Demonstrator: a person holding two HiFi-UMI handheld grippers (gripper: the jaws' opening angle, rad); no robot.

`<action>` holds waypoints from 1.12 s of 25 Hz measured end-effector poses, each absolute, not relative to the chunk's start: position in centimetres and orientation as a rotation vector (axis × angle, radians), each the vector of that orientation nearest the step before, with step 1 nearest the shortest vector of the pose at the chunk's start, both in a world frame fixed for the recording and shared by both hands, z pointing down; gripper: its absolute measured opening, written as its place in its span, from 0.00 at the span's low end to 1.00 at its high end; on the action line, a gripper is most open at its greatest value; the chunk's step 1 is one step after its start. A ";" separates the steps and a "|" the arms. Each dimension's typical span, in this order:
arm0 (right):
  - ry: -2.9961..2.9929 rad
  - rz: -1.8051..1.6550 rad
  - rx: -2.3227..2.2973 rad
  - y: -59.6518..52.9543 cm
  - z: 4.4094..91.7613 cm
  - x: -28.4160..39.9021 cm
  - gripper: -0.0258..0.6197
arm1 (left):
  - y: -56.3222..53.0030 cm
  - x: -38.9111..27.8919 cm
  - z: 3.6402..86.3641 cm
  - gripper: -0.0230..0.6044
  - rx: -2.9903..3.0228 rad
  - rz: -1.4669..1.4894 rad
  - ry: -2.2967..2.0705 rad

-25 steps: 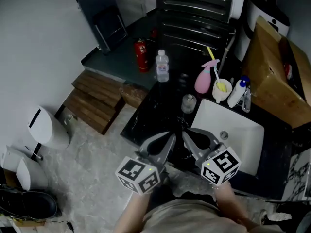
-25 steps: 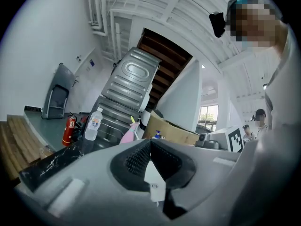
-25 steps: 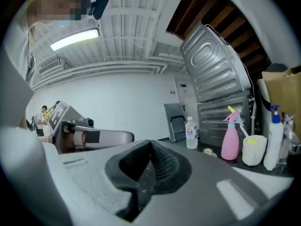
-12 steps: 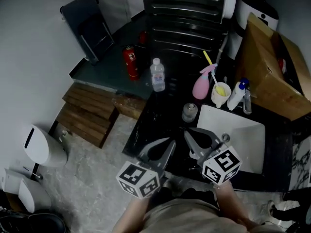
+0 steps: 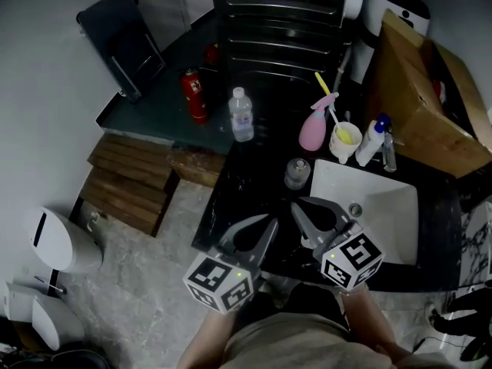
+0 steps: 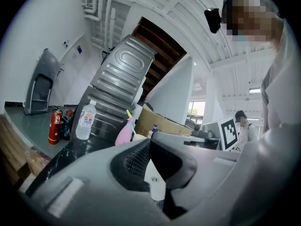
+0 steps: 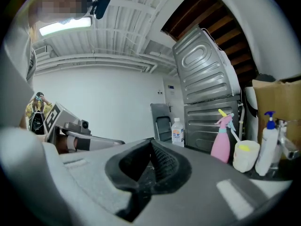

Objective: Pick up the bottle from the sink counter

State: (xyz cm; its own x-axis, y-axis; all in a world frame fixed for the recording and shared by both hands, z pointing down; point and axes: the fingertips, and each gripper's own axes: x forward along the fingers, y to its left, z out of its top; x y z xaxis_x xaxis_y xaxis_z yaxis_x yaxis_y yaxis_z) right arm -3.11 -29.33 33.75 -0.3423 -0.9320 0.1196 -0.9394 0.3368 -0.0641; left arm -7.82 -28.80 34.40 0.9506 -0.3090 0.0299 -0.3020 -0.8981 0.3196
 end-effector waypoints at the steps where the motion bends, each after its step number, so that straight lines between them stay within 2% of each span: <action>1: -2.501 0.189 1.770 -29.2 34.0 -3.0 0.04 | -28.7 -7.7 34.6 0.05 2.777 -0.031 -0.433; 16: -2.389 0.285 1.855 -27.0 35.9 0.6 0.04 | -28.4 -4.9 36.3 0.05 2.742 0.006 -0.333; 28: -2.403 0.288 1.826 -29.9 36.5 3.2 0.04 | -30.9 -2.9 36.9 0.05 2.728 0.026 -0.384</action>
State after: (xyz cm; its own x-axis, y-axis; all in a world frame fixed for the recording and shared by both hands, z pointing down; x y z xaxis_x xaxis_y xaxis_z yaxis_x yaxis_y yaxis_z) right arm 3.25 -29.86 36.46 -0.2707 -0.9416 0.2005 -0.9623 0.2587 -0.0842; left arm -2.95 -30.93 36.93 0.9623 -0.2626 0.0704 -0.2697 -0.8888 0.3705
